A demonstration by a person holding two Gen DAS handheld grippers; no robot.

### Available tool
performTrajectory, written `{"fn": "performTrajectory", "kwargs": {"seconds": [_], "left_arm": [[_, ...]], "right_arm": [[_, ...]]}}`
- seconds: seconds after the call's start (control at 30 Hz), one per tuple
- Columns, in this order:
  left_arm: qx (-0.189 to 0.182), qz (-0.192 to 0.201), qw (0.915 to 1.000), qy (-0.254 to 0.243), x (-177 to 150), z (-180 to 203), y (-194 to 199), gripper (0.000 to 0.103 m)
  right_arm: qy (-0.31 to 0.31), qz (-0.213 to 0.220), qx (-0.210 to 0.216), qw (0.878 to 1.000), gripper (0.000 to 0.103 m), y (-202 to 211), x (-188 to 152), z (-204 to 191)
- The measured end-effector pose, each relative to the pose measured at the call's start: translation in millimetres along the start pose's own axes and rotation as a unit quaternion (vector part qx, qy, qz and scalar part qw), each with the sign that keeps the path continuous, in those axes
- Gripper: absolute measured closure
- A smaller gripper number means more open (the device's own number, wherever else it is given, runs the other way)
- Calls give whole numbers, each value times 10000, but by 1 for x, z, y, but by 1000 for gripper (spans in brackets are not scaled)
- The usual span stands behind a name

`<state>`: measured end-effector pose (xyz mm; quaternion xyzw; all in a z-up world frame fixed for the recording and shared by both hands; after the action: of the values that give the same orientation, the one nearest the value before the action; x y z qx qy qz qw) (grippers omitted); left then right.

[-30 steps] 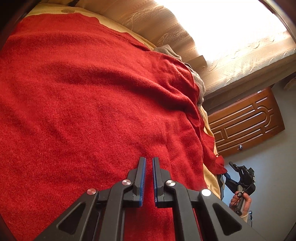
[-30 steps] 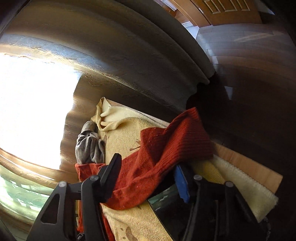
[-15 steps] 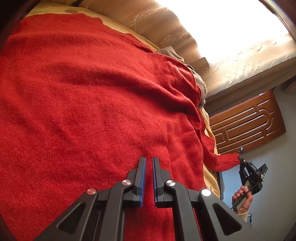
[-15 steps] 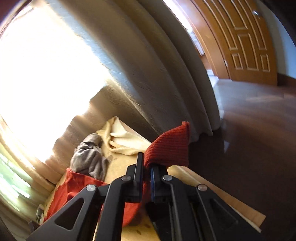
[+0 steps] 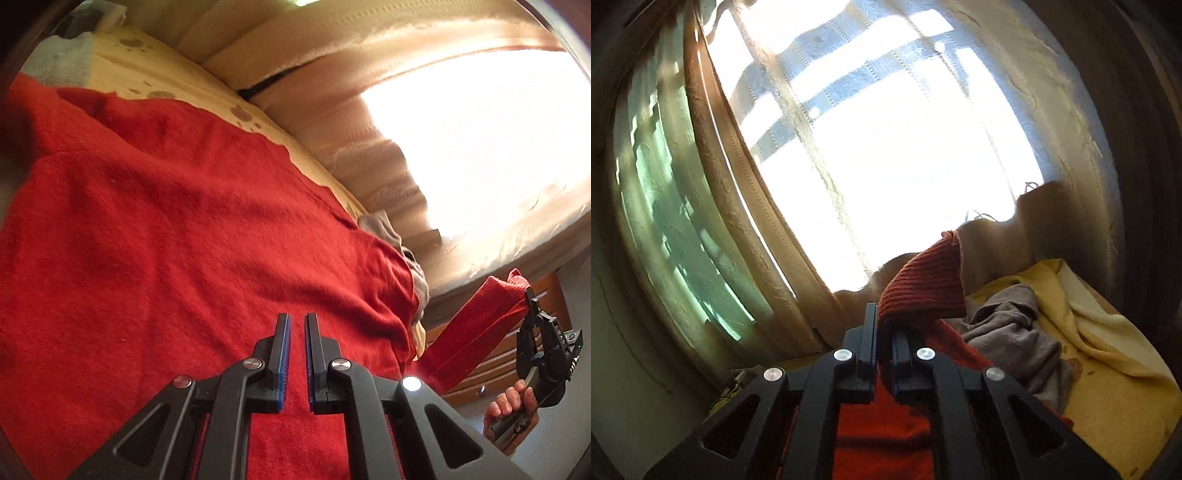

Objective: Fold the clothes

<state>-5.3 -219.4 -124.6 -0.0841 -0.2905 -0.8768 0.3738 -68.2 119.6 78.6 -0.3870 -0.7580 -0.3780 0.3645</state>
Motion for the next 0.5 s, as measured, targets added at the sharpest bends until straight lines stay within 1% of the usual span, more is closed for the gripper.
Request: {"fn": "performTrajectory", "kwargs": {"seconds": [0.07,0.13,0.2,0.23,0.3,0.37,0.43,0.47,0.5], "left_arm": [[38,215,9996,200,11,-12,11,95],[118,439,9982,386,21,-24,22,95],[202,663,9960,564,30,-36,33,95],[228,753,9948,642,34,-42,39,95],[278,881,9927,772,40,-51,46,95],[332,945,9912,865,43,-59,49,95],[357,940,9906,927,45,-65,50,95],[359,924,9906,944,45,-66,49,95],[356,906,9907,953,45,-67,48,95]], "right_arm": [[319,-270,373,9984,96,-32,-19,-51],[618,-634,652,9939,96,-64,-50,-95],[913,-1176,943,9843,96,-93,-93,-131],[1069,-1424,1005,9789,96,-105,-118,-142],[1377,-1915,1120,9653,96,-129,-168,-164],[1681,-2399,1231,9482,96,-152,-217,-184],[2058,-2867,1320,9263,96,-162,-262,-196],[2220,-3048,1339,9165,96,-163,-278,-196],[2379,-3225,1356,9061,93,-164,-293,-197]]}}
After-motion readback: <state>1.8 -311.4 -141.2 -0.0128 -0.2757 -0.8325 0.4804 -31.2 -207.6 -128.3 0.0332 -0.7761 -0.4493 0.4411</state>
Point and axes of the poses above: each gripper's, at about its wrist camera, not at the fingertips, and y roughly against the way its jaws point, z to its right, x to its top, the point moved 9 cm from there along -y, roughly the way its jaws point, and after that the axes turned 6 degrees about -x, right-handed, at the moved point
